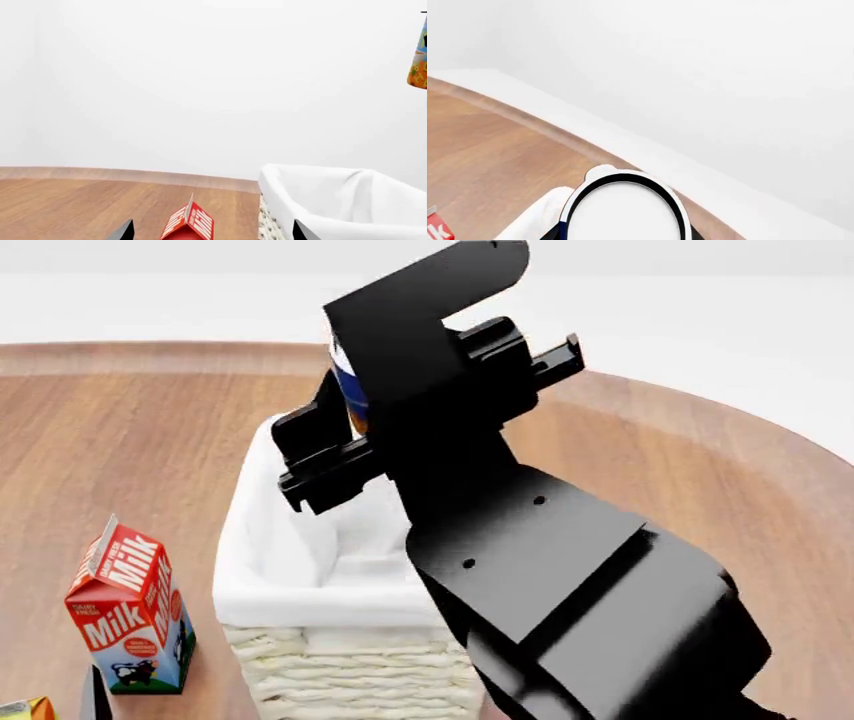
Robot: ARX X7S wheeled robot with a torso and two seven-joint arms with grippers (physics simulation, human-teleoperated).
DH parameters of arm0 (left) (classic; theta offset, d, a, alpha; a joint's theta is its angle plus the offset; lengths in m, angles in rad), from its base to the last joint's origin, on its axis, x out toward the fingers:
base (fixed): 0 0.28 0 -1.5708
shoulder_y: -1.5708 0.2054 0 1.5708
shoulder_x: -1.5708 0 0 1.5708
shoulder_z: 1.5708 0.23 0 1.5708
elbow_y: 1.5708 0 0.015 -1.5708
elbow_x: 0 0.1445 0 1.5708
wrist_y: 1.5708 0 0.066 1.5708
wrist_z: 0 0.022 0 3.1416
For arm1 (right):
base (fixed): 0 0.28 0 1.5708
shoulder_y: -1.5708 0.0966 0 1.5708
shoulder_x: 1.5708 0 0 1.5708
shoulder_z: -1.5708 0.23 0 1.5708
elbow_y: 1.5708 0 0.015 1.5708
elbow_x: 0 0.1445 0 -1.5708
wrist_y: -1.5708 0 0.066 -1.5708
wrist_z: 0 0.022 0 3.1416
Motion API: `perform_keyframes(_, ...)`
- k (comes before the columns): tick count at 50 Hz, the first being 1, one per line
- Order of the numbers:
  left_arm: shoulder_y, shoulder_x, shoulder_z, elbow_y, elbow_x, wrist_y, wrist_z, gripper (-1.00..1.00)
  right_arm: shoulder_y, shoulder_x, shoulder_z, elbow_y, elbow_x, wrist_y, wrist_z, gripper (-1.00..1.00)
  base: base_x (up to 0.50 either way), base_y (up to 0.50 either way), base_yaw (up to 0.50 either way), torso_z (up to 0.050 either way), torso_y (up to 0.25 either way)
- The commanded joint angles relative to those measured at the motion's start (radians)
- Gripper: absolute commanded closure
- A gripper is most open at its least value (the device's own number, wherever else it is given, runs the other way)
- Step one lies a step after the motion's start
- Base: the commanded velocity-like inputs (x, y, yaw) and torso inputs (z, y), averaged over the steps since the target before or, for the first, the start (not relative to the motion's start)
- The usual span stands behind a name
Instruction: Pick up the alphabet soup, and put it in the basket.
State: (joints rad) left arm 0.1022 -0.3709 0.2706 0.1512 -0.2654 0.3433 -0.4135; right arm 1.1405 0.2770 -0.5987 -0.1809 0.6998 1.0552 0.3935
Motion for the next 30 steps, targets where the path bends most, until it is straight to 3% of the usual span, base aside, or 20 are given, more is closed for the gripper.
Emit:
perform_keyframes(1,0.005,-0.003,0.001,0.004,-0.001,0.006,-0.002,-1.0,0.106,-0.078,-0.027,0.272,-0.083,-0.039,-0.049,1.0,0.0,0.0,0.0,0.0,0.0)
perform_keyframes(30,0.001,-0.006,0.007,0.0,0.0,0.006,-0.006,-1.0,0.136,-0.147,0.044,0.564,0.024,-0.122,-0.237,1.0,0.0,0.0,0.0,0.0,0.001)
